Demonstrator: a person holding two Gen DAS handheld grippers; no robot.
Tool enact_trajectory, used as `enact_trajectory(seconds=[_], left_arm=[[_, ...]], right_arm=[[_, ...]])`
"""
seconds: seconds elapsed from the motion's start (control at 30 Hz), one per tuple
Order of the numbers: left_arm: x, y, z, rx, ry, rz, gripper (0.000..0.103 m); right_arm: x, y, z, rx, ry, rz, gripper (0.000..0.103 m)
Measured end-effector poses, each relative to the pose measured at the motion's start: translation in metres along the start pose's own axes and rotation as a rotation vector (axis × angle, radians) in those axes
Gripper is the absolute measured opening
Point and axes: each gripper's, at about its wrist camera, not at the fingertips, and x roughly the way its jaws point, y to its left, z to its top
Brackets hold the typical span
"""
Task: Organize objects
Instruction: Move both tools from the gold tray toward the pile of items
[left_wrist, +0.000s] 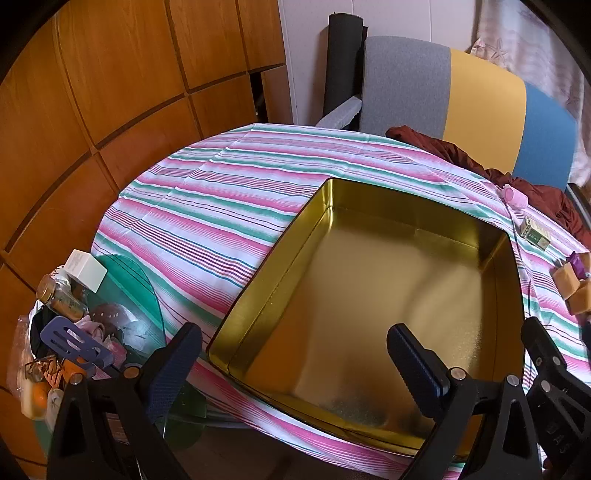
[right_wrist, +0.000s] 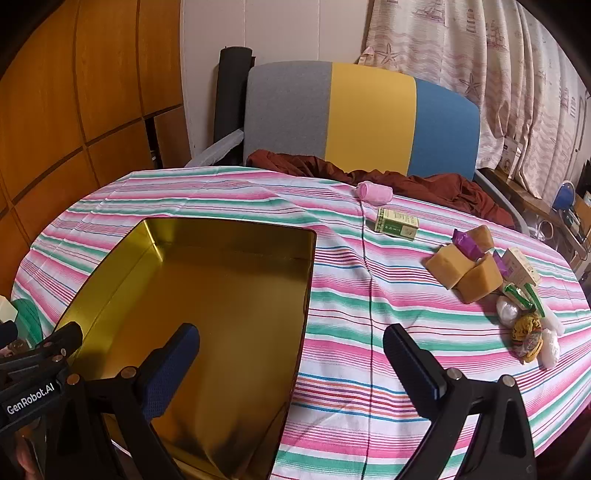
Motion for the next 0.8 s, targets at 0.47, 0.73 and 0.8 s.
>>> enact_trajectory(seconds=[0.47, 0.73, 0.8], left_arm=[[0.0, -0.003, -0.002, 0.002, 0.0, 0.005, 0.101], [-0.005, -0.024, -0.01, 0.055, -0.028, -0.056, 0.101], [-0.007, -0.036, -0.014, 0.093, -0.019, -0.092, 0.101]], right_arm=[[-0.009, -0.008, 0.002, 0.011, -0.035, 0.005, 0.102], [-0.026, -0.049, 0.0, 0.012, -0.115, 0.008, 0.102], [-0.024, -0.069, -0.005, 0.021, -0.088, -0.014, 0.102]])
